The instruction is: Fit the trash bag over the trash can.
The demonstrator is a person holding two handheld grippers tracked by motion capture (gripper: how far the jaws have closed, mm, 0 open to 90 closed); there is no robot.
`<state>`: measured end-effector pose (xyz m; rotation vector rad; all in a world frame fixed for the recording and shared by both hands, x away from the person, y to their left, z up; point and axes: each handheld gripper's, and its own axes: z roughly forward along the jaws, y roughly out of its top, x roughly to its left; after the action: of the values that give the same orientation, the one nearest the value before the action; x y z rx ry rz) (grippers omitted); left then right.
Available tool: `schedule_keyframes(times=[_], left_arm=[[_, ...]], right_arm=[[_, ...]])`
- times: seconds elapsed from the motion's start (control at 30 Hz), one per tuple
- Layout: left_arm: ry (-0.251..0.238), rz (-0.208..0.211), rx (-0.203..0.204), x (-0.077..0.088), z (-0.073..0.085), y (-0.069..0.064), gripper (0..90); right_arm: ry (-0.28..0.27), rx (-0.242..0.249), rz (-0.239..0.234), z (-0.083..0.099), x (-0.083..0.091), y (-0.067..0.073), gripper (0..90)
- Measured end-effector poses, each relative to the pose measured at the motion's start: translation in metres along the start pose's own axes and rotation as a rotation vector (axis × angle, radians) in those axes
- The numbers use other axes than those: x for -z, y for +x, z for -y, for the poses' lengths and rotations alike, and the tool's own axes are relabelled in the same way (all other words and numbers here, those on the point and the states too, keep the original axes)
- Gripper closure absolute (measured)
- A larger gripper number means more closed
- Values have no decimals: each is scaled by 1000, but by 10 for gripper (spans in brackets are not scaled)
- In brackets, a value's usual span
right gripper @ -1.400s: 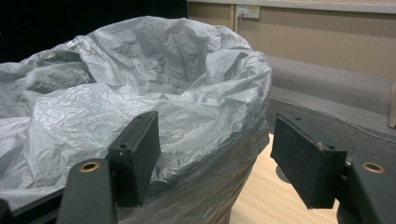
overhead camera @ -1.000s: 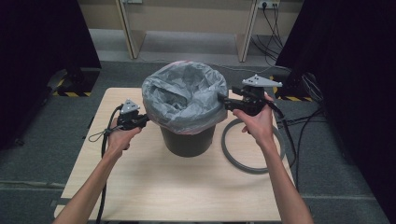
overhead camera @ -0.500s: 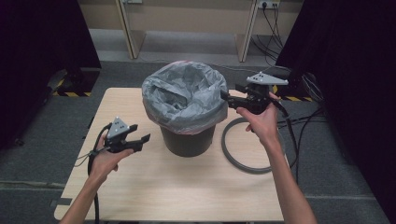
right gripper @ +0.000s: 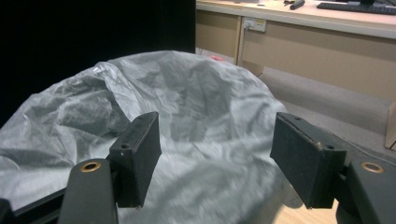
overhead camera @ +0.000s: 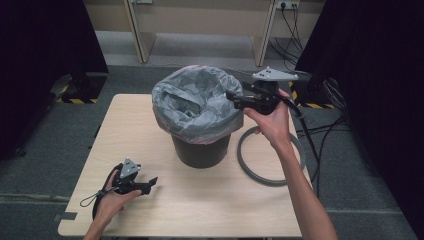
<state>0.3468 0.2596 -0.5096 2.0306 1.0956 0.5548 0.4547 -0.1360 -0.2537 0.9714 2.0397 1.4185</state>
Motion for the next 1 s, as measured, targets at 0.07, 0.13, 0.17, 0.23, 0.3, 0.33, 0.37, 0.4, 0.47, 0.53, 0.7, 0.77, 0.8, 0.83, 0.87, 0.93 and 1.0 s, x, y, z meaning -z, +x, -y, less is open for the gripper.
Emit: schedule_keyframes(times=[0.07,0.13,0.17,0.23,0.3,0.33,0.37,0.4,0.47,0.53,0.7,0.77,0.8,0.83,0.87,0.93,1.0], left_arm=[[29,0,-16,-4,6,-2,170],[45,-5,-25,-7,9,-2,161],[43,0,-10,-7,10,-2,151],[48,6,3,-7,10,-1,150],[51,11,14,-7,11,-1,148],[54,16,18,-7,11,-1,143],[57,19,25,-7,11,0,143],[58,23,29,-7,11,0,138],[59,27,26,-7,11,0,135],[59,29,26,-7,11,0,130],[60,31,26,-7,11,0,126],[60,31,25,-7,11,0,126],[60,31,26,-7,11,0,126],[60,31,25,-7,11,0,125],[60,31,25,-7,11,0,125],[60,31,25,-7,11,0,126],[59,32,25,-7,11,0,126]], right_arm=[[5,13,-3,-7,-4,5,330],[9,25,-4,-15,-10,10,330],[17,36,-9,-21,-16,16,330],[20,41,-13,-24,-19,18,330],[33,48,-21,-29,-26,24,329],[42,53,-24,-34,-34,28,329],[42,53,-24,-34,-34,28,329],[51,57,-27,-38,-42,32,329],[57,57,-27,-40,-46,34,329],[71,65,-23,-44,-54,36,329],[91,65,-20,-53,-73,42,328],[104,61,-23,-55,-82,43,327],[115,64,-18,-56,-87,43,326],[138,67,-15,-56,-98,44,323],[138,67,-15,-56,-98,44,323],[163,65,-12,-55,-108,44,319],[196,70,-3,-52,-123,44,316]])
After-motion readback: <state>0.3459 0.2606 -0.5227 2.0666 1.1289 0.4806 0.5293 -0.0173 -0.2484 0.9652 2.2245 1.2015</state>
